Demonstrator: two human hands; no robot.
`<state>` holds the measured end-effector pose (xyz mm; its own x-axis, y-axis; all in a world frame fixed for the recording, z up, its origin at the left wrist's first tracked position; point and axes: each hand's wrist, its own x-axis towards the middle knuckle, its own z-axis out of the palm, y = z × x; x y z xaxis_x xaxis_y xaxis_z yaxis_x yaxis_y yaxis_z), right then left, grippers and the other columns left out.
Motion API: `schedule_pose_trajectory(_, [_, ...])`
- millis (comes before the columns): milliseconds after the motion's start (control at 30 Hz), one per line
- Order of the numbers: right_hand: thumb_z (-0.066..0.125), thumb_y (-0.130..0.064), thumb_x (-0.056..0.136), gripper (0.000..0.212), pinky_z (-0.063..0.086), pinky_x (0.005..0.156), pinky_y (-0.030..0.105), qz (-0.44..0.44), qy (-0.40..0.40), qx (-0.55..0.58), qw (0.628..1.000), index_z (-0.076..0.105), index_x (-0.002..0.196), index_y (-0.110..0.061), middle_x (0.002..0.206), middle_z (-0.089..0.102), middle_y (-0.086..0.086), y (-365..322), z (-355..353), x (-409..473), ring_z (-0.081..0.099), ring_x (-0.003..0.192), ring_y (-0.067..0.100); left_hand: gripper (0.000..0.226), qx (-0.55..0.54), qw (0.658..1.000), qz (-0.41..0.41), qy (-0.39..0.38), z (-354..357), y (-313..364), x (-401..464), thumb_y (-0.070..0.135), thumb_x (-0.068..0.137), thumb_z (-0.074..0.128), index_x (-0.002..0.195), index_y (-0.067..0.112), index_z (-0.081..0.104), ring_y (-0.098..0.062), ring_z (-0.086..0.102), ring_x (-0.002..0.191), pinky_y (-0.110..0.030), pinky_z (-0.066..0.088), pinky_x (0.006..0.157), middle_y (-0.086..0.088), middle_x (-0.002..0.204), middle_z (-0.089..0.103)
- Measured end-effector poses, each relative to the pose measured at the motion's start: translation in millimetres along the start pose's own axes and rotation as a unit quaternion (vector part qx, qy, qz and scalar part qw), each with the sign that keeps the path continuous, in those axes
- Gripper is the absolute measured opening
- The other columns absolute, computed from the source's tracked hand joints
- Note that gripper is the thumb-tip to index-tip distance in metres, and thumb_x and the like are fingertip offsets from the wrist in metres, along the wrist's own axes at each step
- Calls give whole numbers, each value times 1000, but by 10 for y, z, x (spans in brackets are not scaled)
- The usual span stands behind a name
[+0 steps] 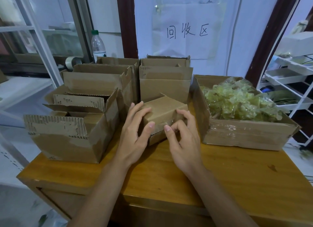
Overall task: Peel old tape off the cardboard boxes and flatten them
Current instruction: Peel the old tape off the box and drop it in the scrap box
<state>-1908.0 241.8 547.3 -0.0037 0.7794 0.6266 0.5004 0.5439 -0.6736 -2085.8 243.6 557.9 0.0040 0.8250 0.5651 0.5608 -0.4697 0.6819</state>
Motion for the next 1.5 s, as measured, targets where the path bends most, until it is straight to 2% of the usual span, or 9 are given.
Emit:
schedule_pose_trajectory(133, [54,-40,102,22,44,107,59,-18,16,-7,1000,54,82,-30,144,48,-14,6,-7,10,43,145,19,59,36,999,12,-24,34,-37,-16,54,96,61,148,32,46,-5,1,159,-32,14,121,14,166,27])
schedule_pose_trajectory(333, [54,-34,104,19,36,106,38,-35,48,-37,998,56,86,-29,138,54,-13,-6,-25,26,51,131,4,52,19,1000,3,4,-12,-23,-25,40,97,59,146,30,48,-3,5,158,-15,11,117,14,164,30])
schedule_pose_trajectory(567, [56,-44,104,19,35,116,46,-2,37,-44,998,59,90,-31,159,37,-4,-13,-30,34,30,152,14,48,7,1000,20,11,-32,-36,-43,30,99,54,147,25,47,-7,14,158,-8,13,119,8,163,34])
schedule_pose_trajectory(700, [59,-49,99,20,30,106,13,15,18,4,1000,55,87,-33,157,39,0,-32,-49,16,20,142,-17,44,-5,998,33,52,-46,-26,-36,25,102,50,146,24,47,-12,29,153,-28,31,122,3,160,36])
schedule_pose_trajectory(767, [59,-52,97,21,27,101,3,11,25,2,1000,57,87,-33,153,42,1,-30,-47,22,25,139,-16,45,10,997,45,69,-51,-21,-24,24,104,49,149,19,46,-11,32,151,-30,34,120,0,161,36])
schedule_pose_trajectory(933, [60,-51,98,24,48,104,42,13,45,15,999,64,84,-32,157,34,-7,-18,-39,19,50,137,22,57,32,999,35,-2,-21,-19,-36,36,105,52,158,23,36,-11,12,159,-11,16,120,5,169,23])
schedule_pose_trajectory(1133, [60,-40,100,23,34,99,3,-11,48,23,999,66,84,-25,152,46,4,9,-43,32,48,133,-2,57,12,1000,25,16,-27,-49,-34,34,104,54,156,23,35,-10,14,159,-24,20,123,4,166,28])
schedule_pose_trajectory(1333, [65,-25,101,18,35,104,6,-29,64,24,997,67,84,-20,148,50,5,26,-50,37,40,134,-16,54,4,999,19,31,-24,-71,-33,35,105,52,155,25,36,-15,20,157,-42,29,125,2,164,29])
schedule_pose_trajectory(1500, [65,-24,102,18,50,107,37,-33,81,30,996,66,84,-22,144,56,4,12,-46,55,45,142,5,46,49,998,30,30,-39,-53,-30,36,106,48,151,34,44,-16,26,151,-30,32,114,3,165,23])
